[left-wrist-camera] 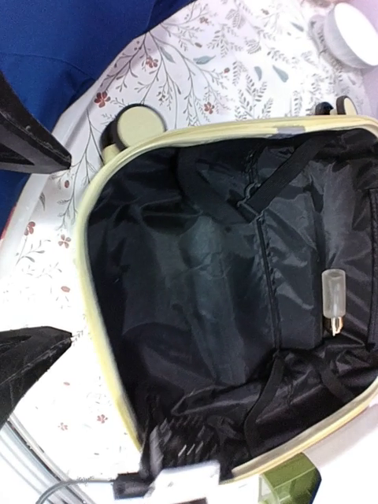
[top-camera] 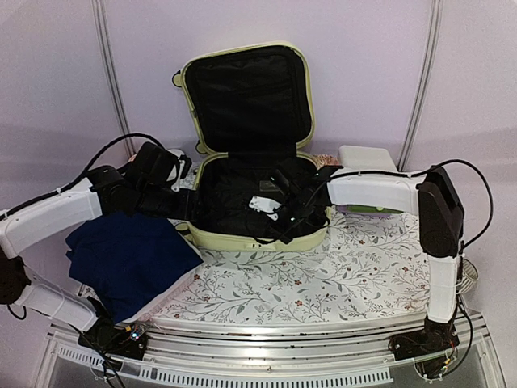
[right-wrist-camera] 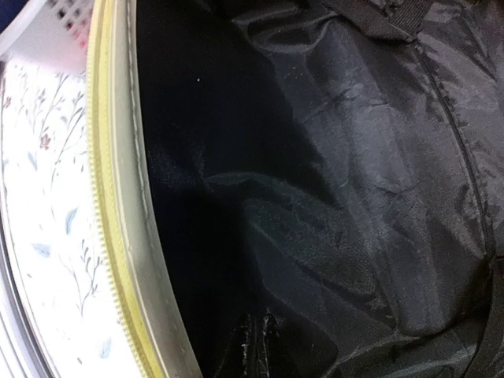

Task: Open, take out, and arrange the luggage

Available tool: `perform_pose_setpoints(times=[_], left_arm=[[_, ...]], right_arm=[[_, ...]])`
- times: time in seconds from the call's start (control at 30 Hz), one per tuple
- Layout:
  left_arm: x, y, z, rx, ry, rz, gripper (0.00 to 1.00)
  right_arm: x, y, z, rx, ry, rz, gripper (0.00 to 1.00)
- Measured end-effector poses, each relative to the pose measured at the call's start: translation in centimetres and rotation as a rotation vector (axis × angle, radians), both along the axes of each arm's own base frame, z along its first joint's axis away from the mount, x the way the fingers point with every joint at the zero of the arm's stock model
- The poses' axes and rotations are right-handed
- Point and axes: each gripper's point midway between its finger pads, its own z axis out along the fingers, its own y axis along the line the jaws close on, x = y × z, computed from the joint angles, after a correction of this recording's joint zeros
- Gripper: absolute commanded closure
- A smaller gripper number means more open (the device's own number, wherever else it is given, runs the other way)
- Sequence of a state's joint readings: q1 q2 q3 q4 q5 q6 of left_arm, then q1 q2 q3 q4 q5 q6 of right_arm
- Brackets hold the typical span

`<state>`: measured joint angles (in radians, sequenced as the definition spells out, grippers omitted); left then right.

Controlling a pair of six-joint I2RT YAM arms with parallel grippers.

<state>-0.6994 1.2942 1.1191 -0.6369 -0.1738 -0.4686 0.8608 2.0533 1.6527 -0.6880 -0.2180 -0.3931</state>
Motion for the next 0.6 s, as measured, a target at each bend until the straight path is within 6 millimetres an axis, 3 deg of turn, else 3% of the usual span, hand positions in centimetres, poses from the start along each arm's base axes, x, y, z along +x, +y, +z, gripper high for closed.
perform_pose_setpoints(times=[0.17,0.37,0.47,0.5,0.6], left_arm=[[0.6,-0.3,-1.2,0.005,0.031,-0.006,0.3],[2.1,-0.2,-1.9,0.007,0.04,0.008,0.29],[3.0,0.1,-2.4,0.008,0.048,0.025,0.27],[3.3,0.3,-2.6,0.009,0.051,0.033,0.27],[4.2,0.5,-3.0,0.015,0.059,0.052,0.26]], right_arm=[[-2.4,-2.4,1.0,0.003,-0.005,0.037,0.96],[-4.4,-4.3,2.2,-0.019,0.012,0.069,0.85],[-3.6,-4.5,2.6,-0.028,-0.011,0.057,0.82],[-3.2,-4.5,2.9,-0.027,-0.015,0.051,0.77],[-0.2,-3.9,4.9,0.01,-0.082,0.017,0.73]])
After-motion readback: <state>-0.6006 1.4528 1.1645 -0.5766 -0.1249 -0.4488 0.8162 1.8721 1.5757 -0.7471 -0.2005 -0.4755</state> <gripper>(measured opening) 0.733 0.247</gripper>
